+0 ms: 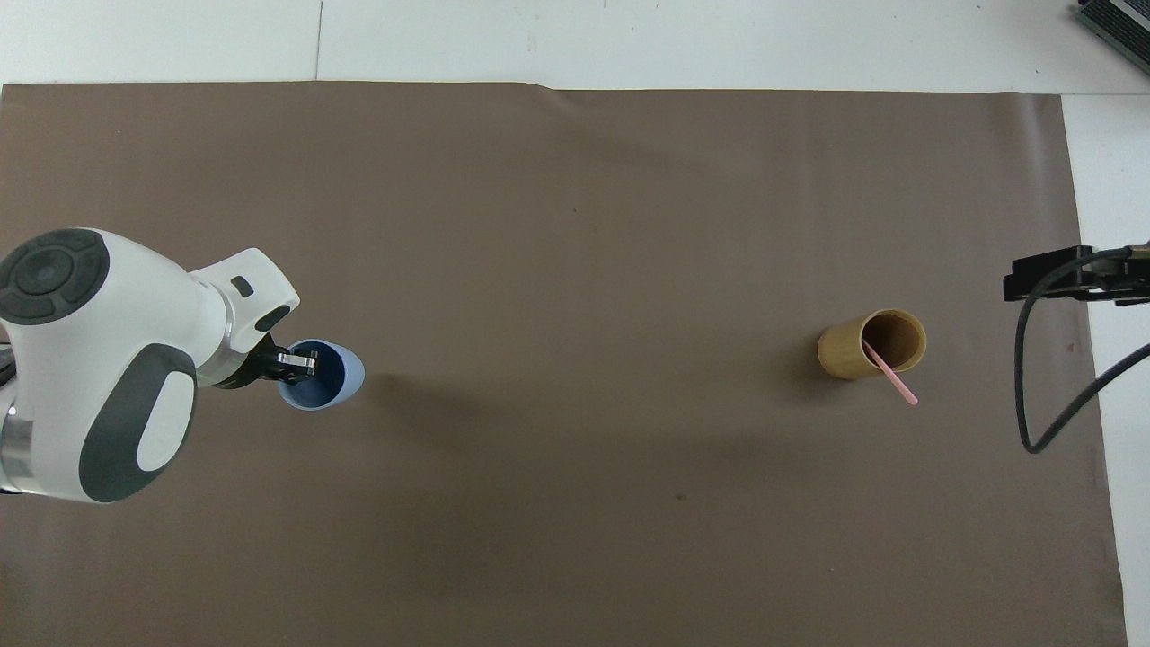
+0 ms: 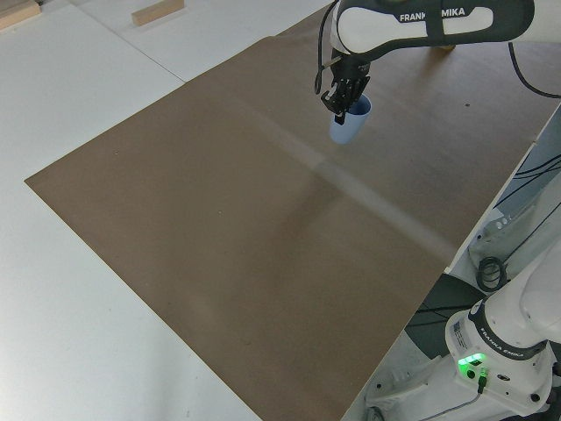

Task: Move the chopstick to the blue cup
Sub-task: 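Reach the left gripper down to grasp the blue cup rim, then slide the blue cup with the left gripper toward the tan tube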

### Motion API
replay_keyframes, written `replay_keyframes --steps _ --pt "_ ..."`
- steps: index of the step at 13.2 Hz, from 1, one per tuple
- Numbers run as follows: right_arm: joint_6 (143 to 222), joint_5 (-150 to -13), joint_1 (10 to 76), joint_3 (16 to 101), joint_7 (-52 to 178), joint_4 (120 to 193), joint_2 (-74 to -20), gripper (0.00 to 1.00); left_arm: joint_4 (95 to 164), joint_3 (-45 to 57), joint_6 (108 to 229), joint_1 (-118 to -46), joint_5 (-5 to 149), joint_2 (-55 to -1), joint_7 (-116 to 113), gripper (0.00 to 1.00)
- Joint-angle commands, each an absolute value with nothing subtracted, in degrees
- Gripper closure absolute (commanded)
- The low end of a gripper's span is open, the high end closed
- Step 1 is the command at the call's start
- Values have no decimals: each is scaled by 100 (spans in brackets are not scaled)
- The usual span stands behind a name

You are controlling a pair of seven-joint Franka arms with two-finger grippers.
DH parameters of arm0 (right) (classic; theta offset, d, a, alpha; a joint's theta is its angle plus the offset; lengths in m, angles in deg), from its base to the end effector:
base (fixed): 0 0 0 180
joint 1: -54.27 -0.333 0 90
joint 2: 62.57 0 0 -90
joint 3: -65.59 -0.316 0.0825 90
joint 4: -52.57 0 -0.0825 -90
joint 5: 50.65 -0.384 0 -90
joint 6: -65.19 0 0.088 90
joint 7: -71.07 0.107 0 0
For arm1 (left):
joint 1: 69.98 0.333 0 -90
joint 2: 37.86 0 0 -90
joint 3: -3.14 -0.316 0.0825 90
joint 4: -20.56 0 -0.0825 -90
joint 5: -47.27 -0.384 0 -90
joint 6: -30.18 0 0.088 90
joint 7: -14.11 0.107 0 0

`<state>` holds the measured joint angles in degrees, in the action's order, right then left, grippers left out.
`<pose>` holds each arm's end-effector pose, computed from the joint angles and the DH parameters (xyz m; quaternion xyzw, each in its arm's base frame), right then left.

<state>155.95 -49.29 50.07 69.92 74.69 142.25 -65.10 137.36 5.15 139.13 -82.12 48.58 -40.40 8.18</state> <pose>0.5425 -0.0048 0.6525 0.9989 -0.0329 0.0317 0.0092 0.5136 -0.1314 0.4551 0.9966 -0.0673 -0.0473 0.0016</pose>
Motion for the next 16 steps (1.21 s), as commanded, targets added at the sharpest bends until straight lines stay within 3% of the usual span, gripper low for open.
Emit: replay_keyframes --steps 1,4,7,10,16 --pt "15511 -4942 5067 6954 7477 14134 -6468 0 12737 463 13179 -8798 4806 -3568 227 100" --pt "15511 -4942 5067 6954 7477 14134 -6468 0 12559 472 13537 -9510 4946 -3418 -775 100" --pt "15511 -4942 5067 6954 7477 14134 -6468 0 12156 472 14212 -10239 5113 -2603 -1749 100" --pt "15511 -4942 5067 6954 7477 14134 -6468 0 11839 472 14382 -10609 5244 -2179 -2174 100" --pt "15511 -4942 5067 6954 7477 14134 -6468 0 11847 455 14936 -11303 5044 -1880 -2395 100"
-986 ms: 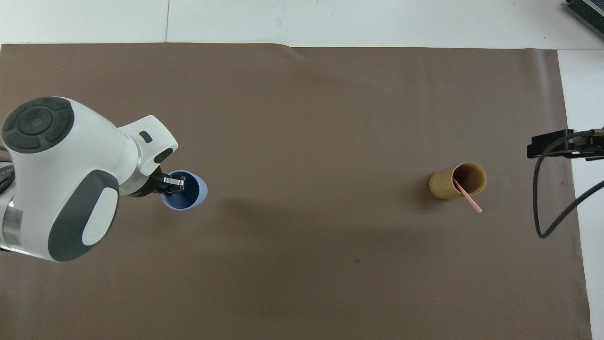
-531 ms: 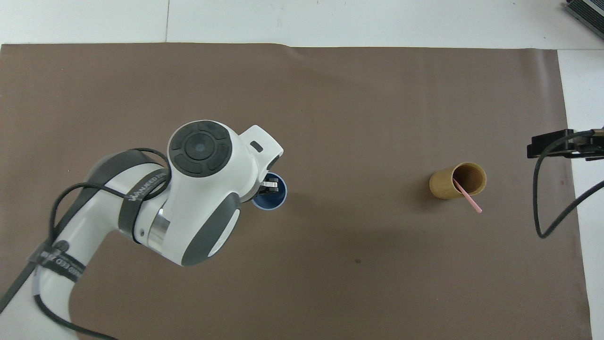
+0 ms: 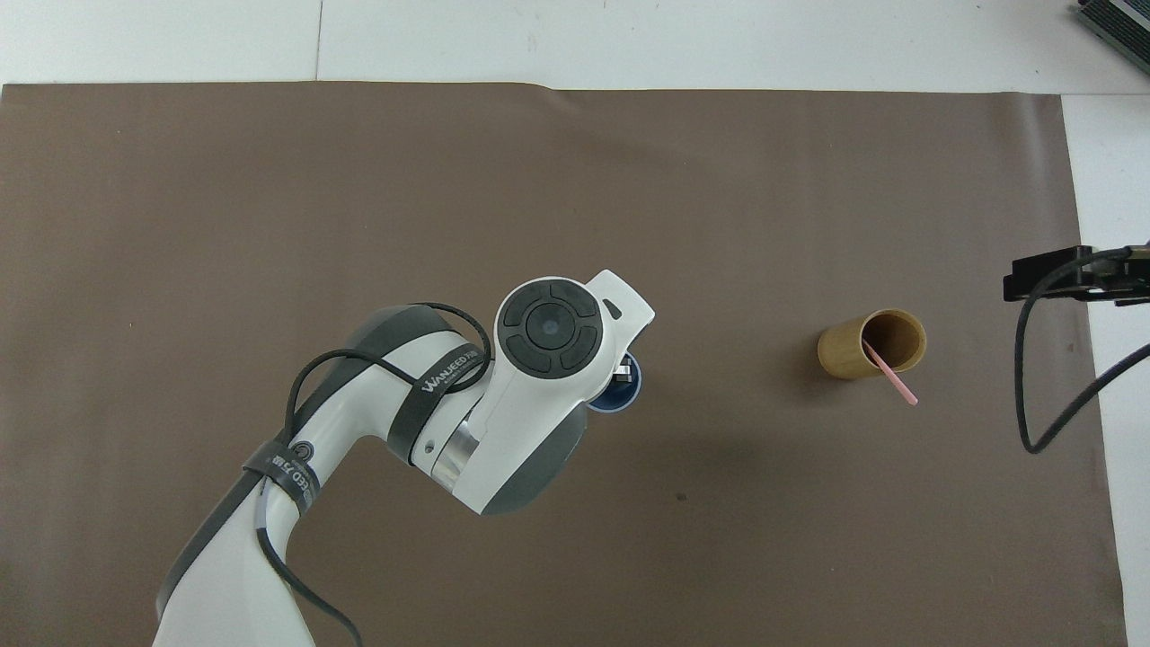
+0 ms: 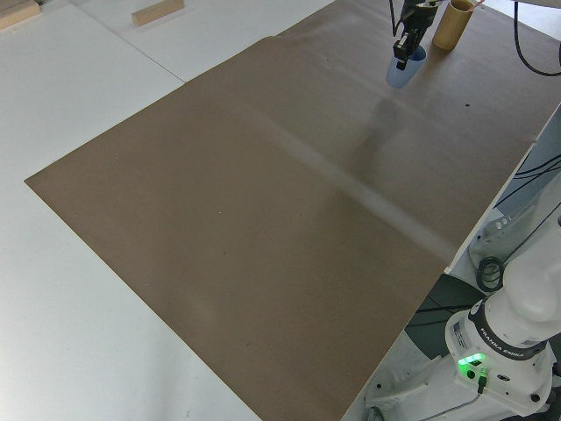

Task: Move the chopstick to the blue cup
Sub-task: 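Slide the blue cup with the left gripper toward the tan tube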

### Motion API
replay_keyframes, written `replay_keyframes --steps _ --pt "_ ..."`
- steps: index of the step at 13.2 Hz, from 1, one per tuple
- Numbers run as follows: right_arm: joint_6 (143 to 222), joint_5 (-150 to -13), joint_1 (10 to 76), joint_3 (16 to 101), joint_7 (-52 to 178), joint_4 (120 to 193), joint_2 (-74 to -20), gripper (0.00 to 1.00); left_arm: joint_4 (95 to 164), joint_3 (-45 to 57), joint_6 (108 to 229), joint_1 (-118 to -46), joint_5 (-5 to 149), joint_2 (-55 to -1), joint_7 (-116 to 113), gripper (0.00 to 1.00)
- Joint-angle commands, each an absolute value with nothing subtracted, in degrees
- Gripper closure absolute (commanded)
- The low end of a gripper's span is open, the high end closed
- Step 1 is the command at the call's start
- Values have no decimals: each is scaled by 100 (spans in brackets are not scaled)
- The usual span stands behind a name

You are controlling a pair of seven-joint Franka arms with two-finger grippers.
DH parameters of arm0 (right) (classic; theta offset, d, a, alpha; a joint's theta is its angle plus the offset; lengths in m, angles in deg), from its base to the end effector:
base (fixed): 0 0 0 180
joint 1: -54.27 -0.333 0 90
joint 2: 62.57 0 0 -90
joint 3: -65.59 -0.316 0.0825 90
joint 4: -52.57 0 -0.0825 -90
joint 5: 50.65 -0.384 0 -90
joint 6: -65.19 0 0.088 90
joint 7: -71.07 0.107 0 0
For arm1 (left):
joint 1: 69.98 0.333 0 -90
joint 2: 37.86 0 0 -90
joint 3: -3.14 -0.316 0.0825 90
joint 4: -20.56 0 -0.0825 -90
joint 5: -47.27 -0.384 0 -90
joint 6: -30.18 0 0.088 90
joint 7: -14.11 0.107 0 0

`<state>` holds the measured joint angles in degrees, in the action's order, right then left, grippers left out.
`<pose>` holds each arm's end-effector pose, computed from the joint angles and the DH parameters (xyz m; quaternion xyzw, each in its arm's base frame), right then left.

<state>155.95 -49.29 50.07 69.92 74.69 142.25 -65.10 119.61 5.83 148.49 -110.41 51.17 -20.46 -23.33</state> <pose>0.5425 -0.0048 0.6525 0.9989 -0.0329 0.0317 0.0092 0.4702 -0.4419 0.4090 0.9986 -0.0327 -0.0116 0.0389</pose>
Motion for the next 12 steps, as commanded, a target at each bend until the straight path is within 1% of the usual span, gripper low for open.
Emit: replay_keyframes --steps 1,6,7,8,9,11,12 --pt "15511 -4942 5067 6954 7477 14134 -6468 0 11838 463 14953 -11340 4860 -1801 -2508 100" --pt "15511 -4942 5067 6954 7477 14134 -6468 0 11856 463 14901 -11445 4814 -1704 -2544 100" --pt "15511 -4942 5067 6954 7477 14134 -6468 0 11838 463 14901 -11437 4806 -1695 -2536 87" --pt "15511 -4942 5067 6954 7477 14134 -6468 0 11829 463 14875 -11419 4797 -1695 -2535 46" --pt "15511 -4942 5067 6954 7477 14134 -6468 0 11829 455 14866 -11411 4814 -1712 -2518 0" --pt "15511 -4942 5067 6954 7477 14134 -6468 0 11829 411 14778 -11340 4814 -1843 -2518 0" --pt "15511 -4942 5067 6954 7477 14134 -6468 0 11838 376 14691 -11253 4814 -2018 -2518 0"
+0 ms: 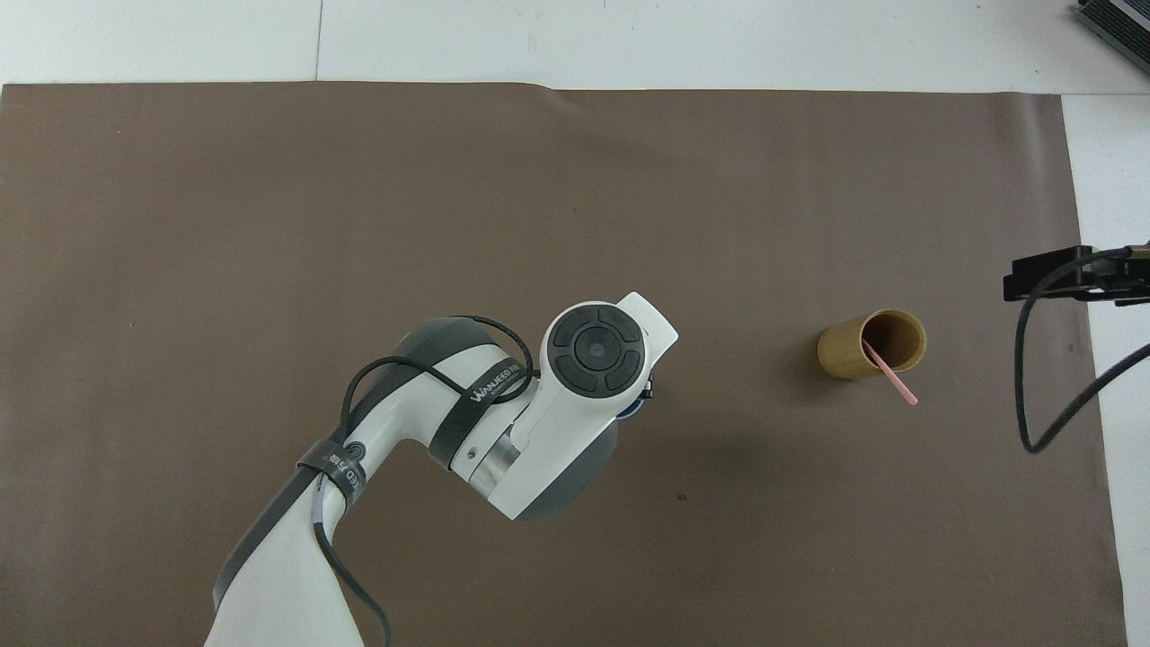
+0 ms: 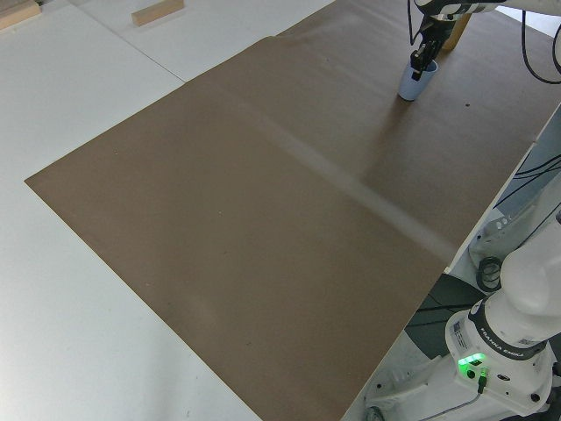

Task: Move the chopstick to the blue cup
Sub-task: 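Slide the blue cup with the left gripper toward the tan tube, then release the blue cup and withdraw the left gripper to rest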

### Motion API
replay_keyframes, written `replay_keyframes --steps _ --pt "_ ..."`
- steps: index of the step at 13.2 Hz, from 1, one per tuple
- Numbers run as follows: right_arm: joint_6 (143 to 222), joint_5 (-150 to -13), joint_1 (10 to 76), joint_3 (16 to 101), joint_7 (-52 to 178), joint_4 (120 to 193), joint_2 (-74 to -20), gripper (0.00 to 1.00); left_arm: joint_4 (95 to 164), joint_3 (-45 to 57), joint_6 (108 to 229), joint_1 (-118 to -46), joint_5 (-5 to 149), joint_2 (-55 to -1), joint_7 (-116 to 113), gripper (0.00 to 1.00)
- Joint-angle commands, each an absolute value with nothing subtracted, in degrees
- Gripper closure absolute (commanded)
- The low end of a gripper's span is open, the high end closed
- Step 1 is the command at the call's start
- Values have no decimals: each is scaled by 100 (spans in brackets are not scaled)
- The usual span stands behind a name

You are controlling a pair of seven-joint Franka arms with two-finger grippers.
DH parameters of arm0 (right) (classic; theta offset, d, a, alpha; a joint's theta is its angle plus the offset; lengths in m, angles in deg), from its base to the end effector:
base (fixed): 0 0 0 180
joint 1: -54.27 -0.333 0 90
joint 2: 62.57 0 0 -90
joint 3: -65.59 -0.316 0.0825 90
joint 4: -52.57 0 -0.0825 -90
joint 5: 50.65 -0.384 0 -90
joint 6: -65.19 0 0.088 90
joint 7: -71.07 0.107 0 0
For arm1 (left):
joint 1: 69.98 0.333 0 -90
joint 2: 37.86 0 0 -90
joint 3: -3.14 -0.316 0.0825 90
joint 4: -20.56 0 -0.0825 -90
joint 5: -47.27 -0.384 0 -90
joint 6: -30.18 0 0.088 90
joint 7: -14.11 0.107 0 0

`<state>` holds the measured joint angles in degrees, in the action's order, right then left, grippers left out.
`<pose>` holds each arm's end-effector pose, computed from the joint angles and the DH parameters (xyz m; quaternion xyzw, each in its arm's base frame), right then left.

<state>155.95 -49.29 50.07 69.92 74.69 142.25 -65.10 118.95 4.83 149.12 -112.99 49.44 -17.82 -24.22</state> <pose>0.5425 -0.0048 0.6525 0.9989 -0.0329 0.0317 0.0092 0.4631 -0.4586 0.3853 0.9987 -0.0456 -0.0110 0.0192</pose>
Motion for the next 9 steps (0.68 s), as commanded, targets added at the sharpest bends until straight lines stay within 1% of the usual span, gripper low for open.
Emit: replay_keyframes --steps 1,3,6,9 --pt "15511 -4942 5067 6954 7477 14134 -6468 0 11838 376 14620 -11122 4814 -2150 -2509 0" --pt "15511 -4942 5067 6954 7477 14134 -6468 0 11847 349 14444 -10736 4736 -2458 -2430 0" --pt "15511 -4942 5067 6954 7477 14134 -6468 0 11926 358 14146 -9867 4718 -2924 -1800 0" --pt "15511 -4942 5067 6954 7477 14134 -6468 0 11935 358 13628 -9163 4718 -3205 -1036 0"
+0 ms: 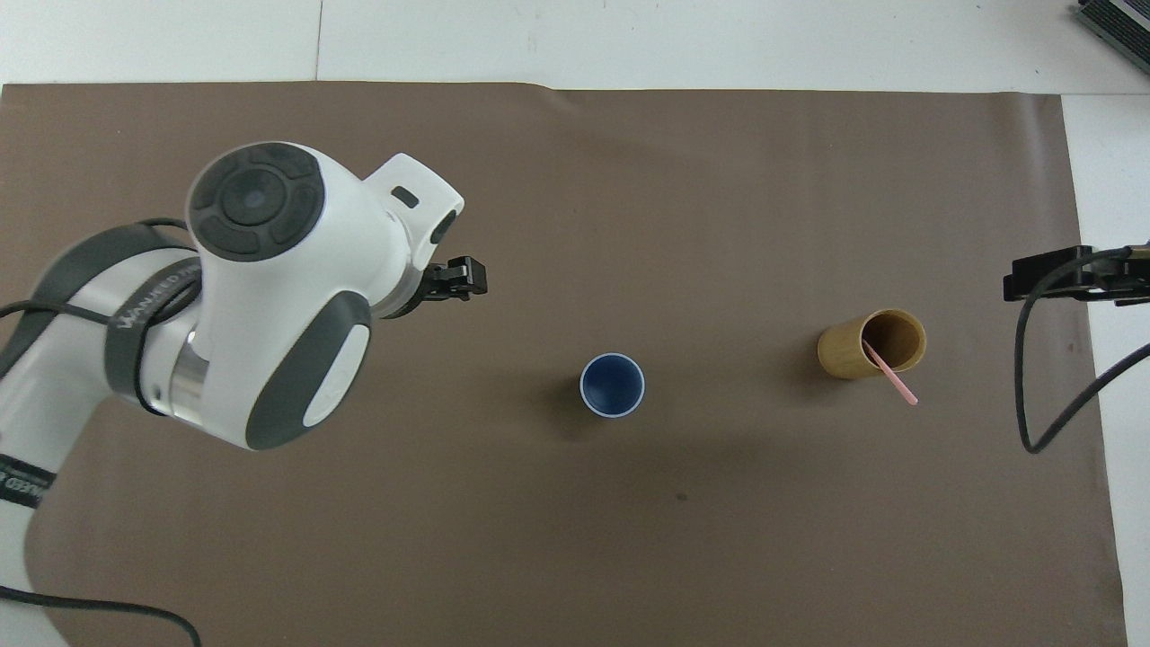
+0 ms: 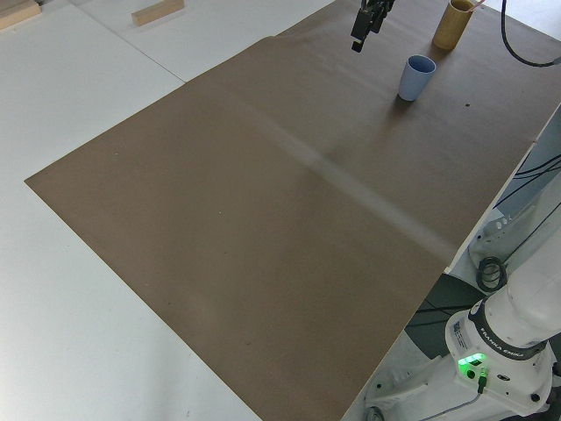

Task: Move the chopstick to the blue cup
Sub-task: 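Release the blue cup and withdraw the left gripper to rest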

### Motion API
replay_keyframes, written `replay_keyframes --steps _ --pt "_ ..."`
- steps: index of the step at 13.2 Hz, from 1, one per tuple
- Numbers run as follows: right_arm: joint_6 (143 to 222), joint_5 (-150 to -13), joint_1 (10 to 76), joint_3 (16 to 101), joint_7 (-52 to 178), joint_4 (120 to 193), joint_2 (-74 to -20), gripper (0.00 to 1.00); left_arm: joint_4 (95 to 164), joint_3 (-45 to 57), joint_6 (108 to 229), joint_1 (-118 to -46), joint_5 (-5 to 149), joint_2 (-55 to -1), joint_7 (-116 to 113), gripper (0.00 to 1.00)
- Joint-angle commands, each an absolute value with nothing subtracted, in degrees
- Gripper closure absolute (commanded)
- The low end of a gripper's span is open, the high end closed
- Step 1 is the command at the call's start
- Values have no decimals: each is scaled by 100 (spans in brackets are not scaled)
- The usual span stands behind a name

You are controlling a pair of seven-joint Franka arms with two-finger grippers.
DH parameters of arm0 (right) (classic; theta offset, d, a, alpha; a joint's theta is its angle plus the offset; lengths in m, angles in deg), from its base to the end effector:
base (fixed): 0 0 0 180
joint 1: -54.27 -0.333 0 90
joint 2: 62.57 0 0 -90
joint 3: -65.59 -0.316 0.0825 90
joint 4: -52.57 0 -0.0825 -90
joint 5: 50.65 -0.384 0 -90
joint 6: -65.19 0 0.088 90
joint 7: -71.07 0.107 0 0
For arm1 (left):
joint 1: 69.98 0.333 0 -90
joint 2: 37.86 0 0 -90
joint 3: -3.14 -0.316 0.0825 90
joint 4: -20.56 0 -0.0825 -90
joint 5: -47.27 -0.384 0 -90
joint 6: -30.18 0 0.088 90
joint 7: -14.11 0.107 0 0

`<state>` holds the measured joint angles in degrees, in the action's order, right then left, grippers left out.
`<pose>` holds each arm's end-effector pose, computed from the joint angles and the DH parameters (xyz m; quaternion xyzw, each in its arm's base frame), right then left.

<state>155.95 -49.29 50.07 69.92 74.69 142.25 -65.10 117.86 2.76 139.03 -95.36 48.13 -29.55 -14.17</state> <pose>0.5425 -0.0048 0.6525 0.9989 -0.0329 0.0317 0.0092 0.5552 -0.2604 0.5080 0.9991 0.0308 0.0223 0.0187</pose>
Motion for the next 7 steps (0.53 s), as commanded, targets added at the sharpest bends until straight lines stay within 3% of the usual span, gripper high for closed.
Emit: replay_keyframes --steps 1,7 --pt "15511 -4942 5067 6954 7477 14134 -6468 0 11969 358 13539 -8934 4718 -3311 -719 0" --pt "15511 -4942 5067 6954 7477 14134 -6468 0 12198 358 12915 -7607 4727 -3803 1381 0"
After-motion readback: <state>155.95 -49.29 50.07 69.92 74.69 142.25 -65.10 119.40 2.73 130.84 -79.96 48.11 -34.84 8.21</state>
